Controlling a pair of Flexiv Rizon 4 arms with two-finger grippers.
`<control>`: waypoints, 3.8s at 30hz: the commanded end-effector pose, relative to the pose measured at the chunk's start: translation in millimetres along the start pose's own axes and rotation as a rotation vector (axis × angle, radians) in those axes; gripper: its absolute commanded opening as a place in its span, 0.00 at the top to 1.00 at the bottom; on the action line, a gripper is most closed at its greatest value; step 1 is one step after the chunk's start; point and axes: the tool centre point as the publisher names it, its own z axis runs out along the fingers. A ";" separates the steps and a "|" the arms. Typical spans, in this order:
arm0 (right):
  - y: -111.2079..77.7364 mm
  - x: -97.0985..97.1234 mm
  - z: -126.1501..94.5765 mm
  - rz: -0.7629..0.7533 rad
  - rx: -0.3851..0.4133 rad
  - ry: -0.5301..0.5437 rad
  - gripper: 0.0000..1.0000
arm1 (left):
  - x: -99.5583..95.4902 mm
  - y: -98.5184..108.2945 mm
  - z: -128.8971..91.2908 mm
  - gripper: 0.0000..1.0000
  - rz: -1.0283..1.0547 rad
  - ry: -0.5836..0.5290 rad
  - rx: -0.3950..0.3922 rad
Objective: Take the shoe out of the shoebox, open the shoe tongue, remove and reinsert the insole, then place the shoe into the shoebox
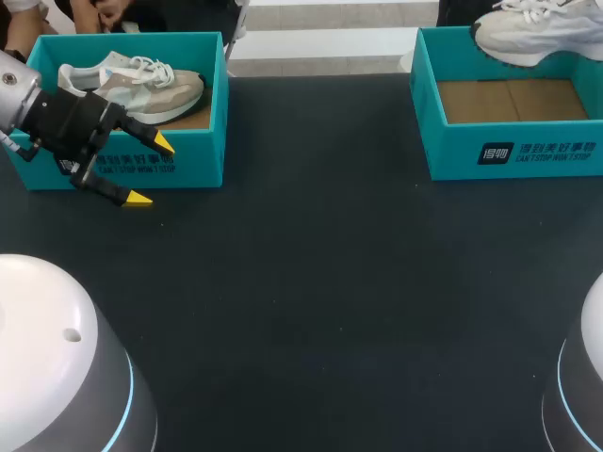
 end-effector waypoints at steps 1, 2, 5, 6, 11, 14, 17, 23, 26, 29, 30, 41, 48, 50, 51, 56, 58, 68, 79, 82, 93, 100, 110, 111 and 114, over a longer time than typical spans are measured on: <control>-2.8 4.7 0.2 -0.001 -0.008 0.016 1.00 | 0.5 -0.4 0.0 0.00 0.000 0.001 -0.003; -4.8 5.8 1.9 -0.013 -0.011 0.008 1.00 | 0.5 -0.4 0.0 0.00 0.000 0.001 -0.003; -10.2 7.1 4.6 -0.025 -0.017 0.009 1.00 | 0.5 -0.4 0.0 0.00 0.000 0.001 -0.003; -10.9 7.0 4.9 -0.024 -0.023 0.011 1.00 | 0.5 -0.4 0.0 0.00 0.000 0.001 -0.003; -19.0 11.2 8.7 -0.055 -0.030 0.015 1.00 | 0.5 -0.4 0.0 0.00 0.000 0.001 -0.003; -24.6 18.5 14.5 -0.073 -0.039 0.019 1.00 | 0.5 -0.4 0.0 0.00 0.000 0.001 -0.003; -28.1 23.4 19.0 -0.077 -0.050 0.018 1.00 | 0.5 -0.4 0.0 0.00 0.000 0.001 -0.003; -28.4 30.7 33.4 -0.050 -0.087 0.003 1.00 | 0.5 -0.4 0.0 0.00 0.000 0.001 -0.003; -25.8 33.3 42.0 -0.057 -0.104 -0.015 1.00 | 0.5 -0.4 0.0 0.00 0.000 0.001 -0.003; -21.6 36.5 46.8 -0.070 -0.123 -0.019 1.00 | 0.5 -0.4 0.0 0.00 0.000 0.001 -0.003; -19.7 37.5 48.3 -0.077 -0.128 -0.022 1.00 | 0.5 -0.4 0.0 0.00 0.000 0.001 -0.003; 4.2 48.1 68.9 -0.094 -0.163 -0.029 1.00 | 0.5 -0.4 0.0 0.00 0.000 0.001 -0.003; 13.1 53.4 85.0 -0.103 -0.179 -0.042 1.00 | 0.5 -0.4 0.0 0.00 0.000 0.001 -0.003; 13.6 55.2 89.5 -0.100 -0.184 -0.045 1.00 | 0.5 -0.4 0.0 0.00 0.000 0.001 -0.003; 13.3 55.7 90.4 -0.101 -0.181 -0.044 1.00 | 0.5 -0.4 0.0 0.00 0.000 0.001 -0.003; 10.0 58.1 99.0 -0.091 -0.177 -0.044 1.00 | 0.5 -0.4 0.0 0.00 0.000 0.001 -0.003; 8.0 58.1 102.8 -0.081 -0.169 -0.044 1.00 | 0.5 -0.4 0.0 0.00 0.000 0.001 -0.003; -7.3 56.9 112.9 -0.054 -0.139 -0.047 1.00 | 0.5 -0.4 0.0 0.00 0.000 0.001 -0.003; -24.0 56.4 124.1 -0.047 -0.112 -0.055 1.00 | 0.5 -0.4 0.0 0.00 0.000 0.001 -0.003; -29.5 55.8 128.3 -0.045 -0.102 -0.056 1.00 | 0.5 -0.4 0.0 0.00 0.000 0.001 -0.003; -44.7 59.9 145.0 -0.060 -0.063 -0.053 1.00 | 0.5 -0.4 0.0 0.00 0.000 0.001 -0.003; -47.1 61.6 154.5 -0.061 -0.061 -0.056 1.00 | 0.5 -0.4 0.0 0.00 0.000 0.001 -0.003; -46.2 71.7 174.5 -0.070 -0.047 -0.037 1.00 | 0.5 -0.4 0.0 0.00 0.000 0.001 -0.003; -46.0 72.7 175.3 -0.067 -0.053 -0.038 1.00 | 0.5 -0.4 0.0 0.00 0.000 0.001 -0.003; -45.1 74.4 178.6 -0.057 -0.050 -0.032 1.00 | 0.5 -0.4 0.0 0.00 0.000 0.001 -0.003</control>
